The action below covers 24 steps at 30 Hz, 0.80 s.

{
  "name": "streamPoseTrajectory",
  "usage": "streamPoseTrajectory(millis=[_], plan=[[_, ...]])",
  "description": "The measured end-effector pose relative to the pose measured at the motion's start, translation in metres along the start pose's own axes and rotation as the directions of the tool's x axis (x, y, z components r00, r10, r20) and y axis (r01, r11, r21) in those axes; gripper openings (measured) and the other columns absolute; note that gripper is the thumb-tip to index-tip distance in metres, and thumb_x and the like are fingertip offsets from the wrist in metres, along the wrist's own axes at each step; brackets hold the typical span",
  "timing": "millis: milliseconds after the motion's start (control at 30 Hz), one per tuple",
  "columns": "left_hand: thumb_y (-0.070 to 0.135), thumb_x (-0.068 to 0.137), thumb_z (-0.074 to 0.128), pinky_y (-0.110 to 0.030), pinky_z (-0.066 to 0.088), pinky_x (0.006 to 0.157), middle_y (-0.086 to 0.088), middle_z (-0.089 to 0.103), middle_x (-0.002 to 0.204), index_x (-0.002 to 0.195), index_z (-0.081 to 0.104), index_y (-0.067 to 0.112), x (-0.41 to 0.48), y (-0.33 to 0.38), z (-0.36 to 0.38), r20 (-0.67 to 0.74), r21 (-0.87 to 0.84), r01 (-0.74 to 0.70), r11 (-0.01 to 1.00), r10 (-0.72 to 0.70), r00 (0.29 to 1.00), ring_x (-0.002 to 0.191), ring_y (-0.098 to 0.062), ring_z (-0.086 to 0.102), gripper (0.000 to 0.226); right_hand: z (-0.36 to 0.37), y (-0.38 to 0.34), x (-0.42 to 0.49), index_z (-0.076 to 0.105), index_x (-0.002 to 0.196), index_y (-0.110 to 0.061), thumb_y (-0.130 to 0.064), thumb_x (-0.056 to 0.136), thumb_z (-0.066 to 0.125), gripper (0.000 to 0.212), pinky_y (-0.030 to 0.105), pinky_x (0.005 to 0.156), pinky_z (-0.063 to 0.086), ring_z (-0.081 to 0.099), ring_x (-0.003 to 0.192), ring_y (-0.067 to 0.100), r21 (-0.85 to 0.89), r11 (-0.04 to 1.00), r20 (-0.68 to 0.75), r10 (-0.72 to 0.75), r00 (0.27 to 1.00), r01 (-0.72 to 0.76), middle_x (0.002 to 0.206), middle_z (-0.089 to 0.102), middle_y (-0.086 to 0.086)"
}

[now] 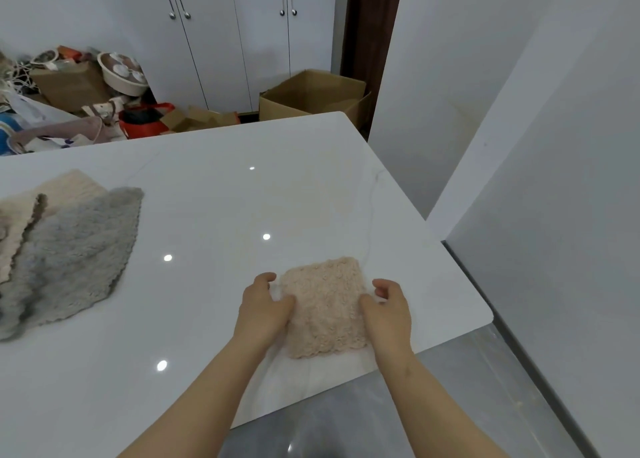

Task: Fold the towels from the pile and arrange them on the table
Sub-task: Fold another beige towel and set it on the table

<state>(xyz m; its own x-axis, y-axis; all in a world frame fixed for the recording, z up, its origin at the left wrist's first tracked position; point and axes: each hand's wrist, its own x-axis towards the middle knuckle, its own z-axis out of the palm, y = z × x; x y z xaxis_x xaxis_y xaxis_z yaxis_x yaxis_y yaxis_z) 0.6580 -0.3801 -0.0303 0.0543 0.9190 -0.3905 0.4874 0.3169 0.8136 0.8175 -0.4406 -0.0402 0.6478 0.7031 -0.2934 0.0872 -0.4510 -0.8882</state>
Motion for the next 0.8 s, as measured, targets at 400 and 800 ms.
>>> streamPoseTrajectory(millis=[400,800], plan=[[0.019,0.087,0.054,-0.027,0.047,0.081,0.001,0.063,0.096,0.096,0.058,0.031,0.001,-0.036,-0.11,0.284,-0.081,-0.088,0.993,0.107,0.953,0.093,-0.013,0.061,0.015,0.104,-0.039,-0.096,0.053,0.105,-0.023,-0.01,0.086,0.053,0.023,0.027,0.085,0.046,0.052,0.101,0.009,0.099,0.995,-0.054,-0.018,0.998,0.023,0.107,0.055,-0.008],[0.024,0.088,0.054,-0.032,0.048,0.087,0.003,0.065,0.094,0.109,0.049,0.036,-0.032,-0.123,-0.25,0.265,-0.076,-0.143,0.987,0.158,0.951,0.093,-0.014,0.061,0.024,0.216,-0.045,-0.234,0.051,0.102,-0.03,-0.017,0.086,0.053,0.021,0.017,0.06,0.038,0.054,0.077,0.004,0.149,0.989,0.068,-0.008,0.998,-0.002,0.093,0.056,-0.009]])
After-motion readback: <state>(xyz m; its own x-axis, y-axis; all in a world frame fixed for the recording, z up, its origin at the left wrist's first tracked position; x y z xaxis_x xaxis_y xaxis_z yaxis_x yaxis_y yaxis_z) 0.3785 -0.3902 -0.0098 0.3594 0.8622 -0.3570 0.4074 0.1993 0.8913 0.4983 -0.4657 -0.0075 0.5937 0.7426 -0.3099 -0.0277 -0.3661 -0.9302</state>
